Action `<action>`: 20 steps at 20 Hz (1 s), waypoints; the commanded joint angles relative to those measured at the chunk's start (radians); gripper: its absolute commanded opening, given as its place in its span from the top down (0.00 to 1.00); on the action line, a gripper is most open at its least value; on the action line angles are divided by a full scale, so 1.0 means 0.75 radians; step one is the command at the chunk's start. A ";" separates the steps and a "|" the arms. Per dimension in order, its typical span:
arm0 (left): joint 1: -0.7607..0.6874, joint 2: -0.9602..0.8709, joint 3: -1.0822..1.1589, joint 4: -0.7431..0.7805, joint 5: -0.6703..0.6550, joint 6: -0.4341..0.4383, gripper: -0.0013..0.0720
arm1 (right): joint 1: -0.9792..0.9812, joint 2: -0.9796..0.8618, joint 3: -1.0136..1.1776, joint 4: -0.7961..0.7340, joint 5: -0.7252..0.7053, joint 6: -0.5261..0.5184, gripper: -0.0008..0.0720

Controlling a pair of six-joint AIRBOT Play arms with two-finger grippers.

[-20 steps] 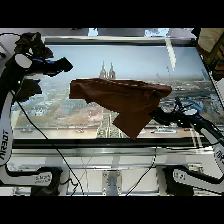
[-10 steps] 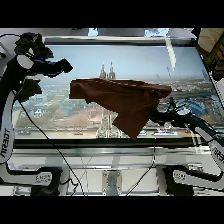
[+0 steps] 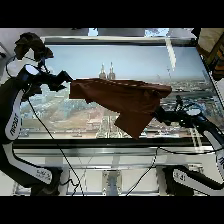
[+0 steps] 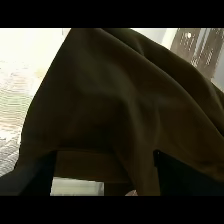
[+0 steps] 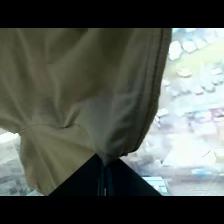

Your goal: Fold the shirts.

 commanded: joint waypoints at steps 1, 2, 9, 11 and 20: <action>0.038 -0.068 0.001 -0.053 -0.031 -0.013 0.04 | -0.023 0.032 0.001 -0.006 0.027 0.001 0.94; 0.046 -0.071 0.001 -0.043 -0.048 -0.020 0.04 | -0.023 0.032 0.001 -0.005 0.027 0.002 0.94; 0.123 -0.132 0.001 -0.060 -0.229 -0.122 0.04 | -0.023 0.032 0.001 -0.005 0.005 0.004 0.94; 0.122 -0.140 0.001 -0.080 -0.242 -0.156 0.04 | -0.023 0.032 0.001 -0.004 -0.005 0.005 0.94; 0.120 -0.211 0.001 -0.174 -0.269 -0.189 0.19 | -0.023 0.032 0.001 0.003 -0.016 0.004 0.94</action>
